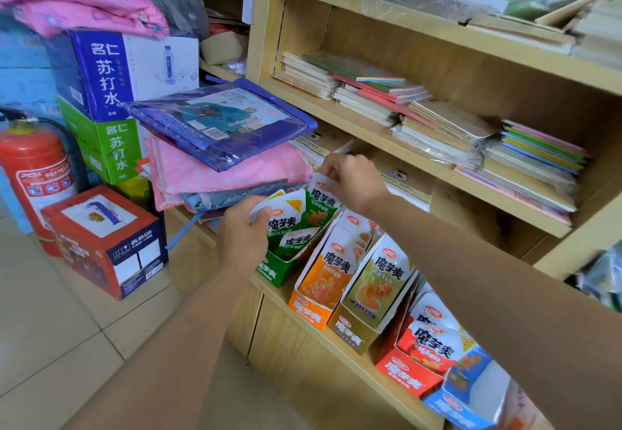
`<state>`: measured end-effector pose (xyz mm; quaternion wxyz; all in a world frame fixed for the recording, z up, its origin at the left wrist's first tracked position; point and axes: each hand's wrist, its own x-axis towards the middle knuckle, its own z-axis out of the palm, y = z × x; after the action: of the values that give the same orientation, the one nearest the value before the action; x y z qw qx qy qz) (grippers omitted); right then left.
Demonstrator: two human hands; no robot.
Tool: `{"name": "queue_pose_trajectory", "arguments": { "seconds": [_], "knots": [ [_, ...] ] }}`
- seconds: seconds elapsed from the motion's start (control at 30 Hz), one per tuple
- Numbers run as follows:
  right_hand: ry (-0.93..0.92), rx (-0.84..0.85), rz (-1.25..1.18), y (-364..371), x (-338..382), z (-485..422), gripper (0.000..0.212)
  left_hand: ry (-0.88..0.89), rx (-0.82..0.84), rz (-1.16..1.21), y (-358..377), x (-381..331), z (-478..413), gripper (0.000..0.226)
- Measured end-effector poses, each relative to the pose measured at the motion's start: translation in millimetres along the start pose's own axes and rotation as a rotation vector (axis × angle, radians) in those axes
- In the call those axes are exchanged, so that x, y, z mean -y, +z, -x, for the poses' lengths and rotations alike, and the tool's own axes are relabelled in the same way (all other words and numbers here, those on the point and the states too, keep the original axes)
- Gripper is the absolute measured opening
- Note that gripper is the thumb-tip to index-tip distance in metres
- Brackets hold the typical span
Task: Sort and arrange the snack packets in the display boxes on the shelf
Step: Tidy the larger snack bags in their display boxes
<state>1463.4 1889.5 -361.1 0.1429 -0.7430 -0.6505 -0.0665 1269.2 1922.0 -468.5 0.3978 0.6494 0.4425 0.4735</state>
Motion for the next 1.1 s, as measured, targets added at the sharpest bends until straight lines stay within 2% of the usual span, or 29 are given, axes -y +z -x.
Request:
{"name": "queue_pose_trajectory", "arguments": {
  "seconds": [0.07, 0.1, 0.17, 0.2, 0.27, 0.33, 0.4, 0.5, 0.63, 0.73, 0.9, 1.0, 1.1],
  "knots": [
    [-0.008, 0.024, 0.032, 12.1, -6.6, 3.3, 0.025, -0.013, 0.018, 0.021, -0.8, 0.5, 1.3, 0.016],
    [-0.018, -0.023, 0.019, 15.8, -9.5, 4.9, 0.029, -0.022, 0.027, 0.037, -1.0, 0.4, 1.6, 0.017],
    [-0.044, -0.165, -0.121, 20.4, -12.2, 9.0, 0.028, -0.054, 0.033, 0.086, -1.6, 1.0, 0.2, 0.015],
    [-0.05, -0.178, -0.214, 20.4, -10.0, 13.2, 0.03, -0.072, 0.029, 0.116, -2.2, 1.3, -0.8, 0.015],
    [-0.047, -0.017, -0.351, 20.3, -0.8, 23.8, 0.044, -0.097, 0.03, 0.151, -4.4, 1.1, -1.8, 0.017],
    [-0.096, 0.177, -0.357, 26.4, 6.2, 31.1, 0.073, -0.084, 0.062, 0.147, -6.0, -2.0, -1.2, 0.019],
    [-0.156, 0.203, -0.296, 38.3, 10.0, 30.5, 0.09, -0.055, 0.119, 0.124, -6.5, -5.3, 0.1, 0.018],
    [-0.118, 0.159, -0.275, 46.1, 13.9, 25.0, 0.079, -0.036, 0.183, 0.103, -6.5, -7.3, 1.4, 0.018],
    [-0.107, 0.079, -0.083, 47.4, 15.5, 26.1, 0.067, -0.005, 0.219, 0.104, -6.3, -5.6, -0.5, 0.022],
    [-0.116, 0.09, -0.226, 48.6, 14.7, 27.3, 0.055, 0.001, 0.25, 0.059, -5.3, -4.8, -1.0, 0.023],
    [-0.07, 0.075, -0.331, 45.9, 11.2, 24.5, 0.013, -0.113, 0.18, 0.15, -8.9, -6.4, 2.1, 0.037],
    [0.04, 0.021, -0.306, 40.0, 7.7, 18.5, 0.009, -0.142, 0.165, 0.028, -9.8, 3.6, 5.0, 0.049],
    [0.091, -0.01, -0.171, 28.5, 9.8, 12.2, 0.004, -0.137, 0.235, -0.111, -9.6, 9.9, 13.8, 0.06]
  ]
}}
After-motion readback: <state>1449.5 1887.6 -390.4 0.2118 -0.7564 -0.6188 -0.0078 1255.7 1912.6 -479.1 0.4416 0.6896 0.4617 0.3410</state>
